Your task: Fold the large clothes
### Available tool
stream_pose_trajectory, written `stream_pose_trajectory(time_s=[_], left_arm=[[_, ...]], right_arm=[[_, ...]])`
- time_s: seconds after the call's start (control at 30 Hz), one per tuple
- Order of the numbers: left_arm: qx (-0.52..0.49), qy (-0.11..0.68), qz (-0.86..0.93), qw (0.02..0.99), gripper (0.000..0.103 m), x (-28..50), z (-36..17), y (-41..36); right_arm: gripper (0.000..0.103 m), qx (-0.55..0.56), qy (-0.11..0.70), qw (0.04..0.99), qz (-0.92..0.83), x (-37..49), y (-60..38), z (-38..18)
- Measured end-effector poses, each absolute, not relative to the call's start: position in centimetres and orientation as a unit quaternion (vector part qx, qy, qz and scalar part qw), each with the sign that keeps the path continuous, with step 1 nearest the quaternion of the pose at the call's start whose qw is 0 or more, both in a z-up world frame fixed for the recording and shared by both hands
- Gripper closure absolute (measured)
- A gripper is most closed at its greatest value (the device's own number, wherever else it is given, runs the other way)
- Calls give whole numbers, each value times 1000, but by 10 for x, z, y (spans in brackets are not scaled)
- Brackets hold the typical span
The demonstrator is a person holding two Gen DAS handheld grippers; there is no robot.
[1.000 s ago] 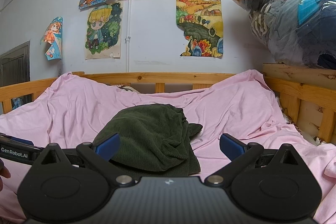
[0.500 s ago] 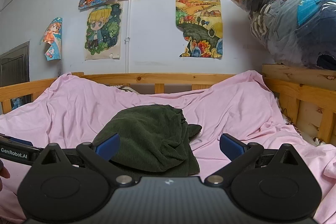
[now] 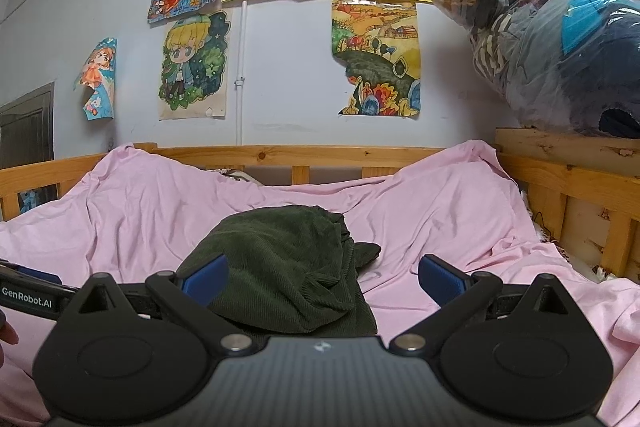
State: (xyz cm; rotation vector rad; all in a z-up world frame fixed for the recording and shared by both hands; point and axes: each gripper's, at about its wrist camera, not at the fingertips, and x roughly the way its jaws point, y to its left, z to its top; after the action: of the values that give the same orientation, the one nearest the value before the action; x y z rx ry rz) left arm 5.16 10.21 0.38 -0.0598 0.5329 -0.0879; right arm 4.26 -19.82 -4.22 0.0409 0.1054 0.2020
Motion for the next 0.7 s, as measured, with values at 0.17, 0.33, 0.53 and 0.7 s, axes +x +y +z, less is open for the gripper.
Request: stream_pose_trajectory(time_s=[0.17,0.33,0.53,0.7], left_arm=[[-30,264,-43,963,1,52,4,102],[-29,263,-44,963,1,52,4,103],[-4,272,-32,962,1,52,5,98],[0,281,-33,959,1,53,5,100]], right_arm=[[0,20,53,993,100,43,-199,-42],[0,19,53,993,100,42,-196,-43],[0,18,54,993,100,42,-197,-43],[0,17,55,993,101,43,-197,-44]])
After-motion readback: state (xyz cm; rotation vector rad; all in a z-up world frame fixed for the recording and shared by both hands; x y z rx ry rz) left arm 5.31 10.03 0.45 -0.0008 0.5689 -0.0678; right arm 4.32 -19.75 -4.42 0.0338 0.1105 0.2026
